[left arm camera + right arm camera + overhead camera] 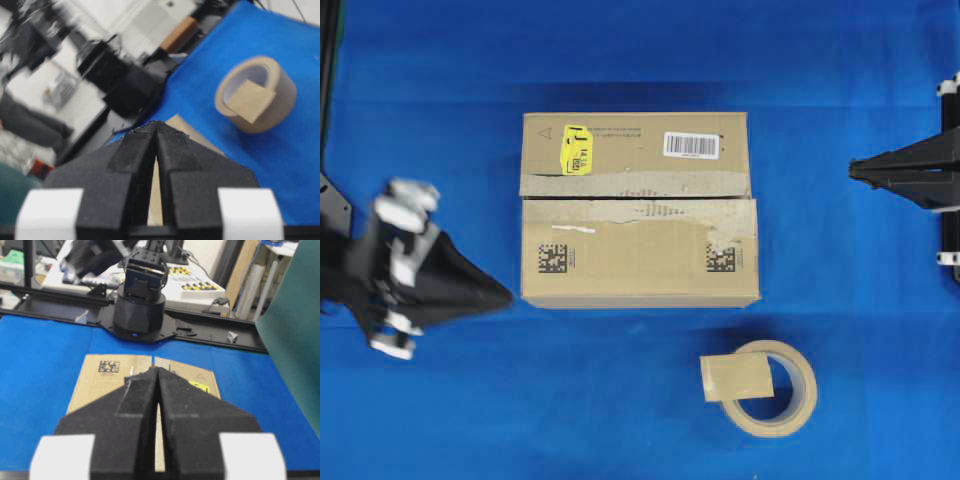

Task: Apply tape along the seams of the closed cardboard box to seal it securely.
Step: 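Move the left gripper down toward the brown tape roll, then grasp the loose tape piece on the roll with the left gripper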

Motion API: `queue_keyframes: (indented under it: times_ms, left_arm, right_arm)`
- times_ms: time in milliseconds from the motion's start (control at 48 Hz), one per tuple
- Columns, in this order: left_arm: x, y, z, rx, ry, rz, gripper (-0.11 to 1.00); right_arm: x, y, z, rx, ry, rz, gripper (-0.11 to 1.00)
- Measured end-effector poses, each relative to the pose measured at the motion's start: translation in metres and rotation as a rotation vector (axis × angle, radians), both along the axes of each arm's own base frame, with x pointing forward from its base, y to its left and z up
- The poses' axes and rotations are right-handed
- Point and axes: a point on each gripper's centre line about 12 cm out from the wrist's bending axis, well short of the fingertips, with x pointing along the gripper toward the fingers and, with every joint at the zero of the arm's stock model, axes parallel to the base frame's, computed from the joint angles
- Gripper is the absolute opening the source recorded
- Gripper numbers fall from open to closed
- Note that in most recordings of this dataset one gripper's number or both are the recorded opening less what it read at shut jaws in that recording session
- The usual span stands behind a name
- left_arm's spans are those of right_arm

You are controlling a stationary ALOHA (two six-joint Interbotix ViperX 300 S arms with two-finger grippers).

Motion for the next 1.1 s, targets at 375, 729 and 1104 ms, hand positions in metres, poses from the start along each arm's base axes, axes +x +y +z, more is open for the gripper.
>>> queue_keyframes:
  times_ms: [375,729,1104]
  left_arm:
    - [0.095,-0.048,-0.053,0.386,0.154,-0.092,0.75]
    - [0.157,-0.06,-0.119,0.618,0.213,-0.134,0.74]
    - [0.187,-0.067,-0.14,0.602,0.146,-0.106,0.74]
  right_arm:
    - [0.004,0.0,-0.002,0.008,0.0,0.002,0.0]
    - [0.01,0.0,-0.009,0.009,0.034,0.0,0.0]
    - [0.011,0.0,-0.011,0.009,0.04,0.002,0.0]
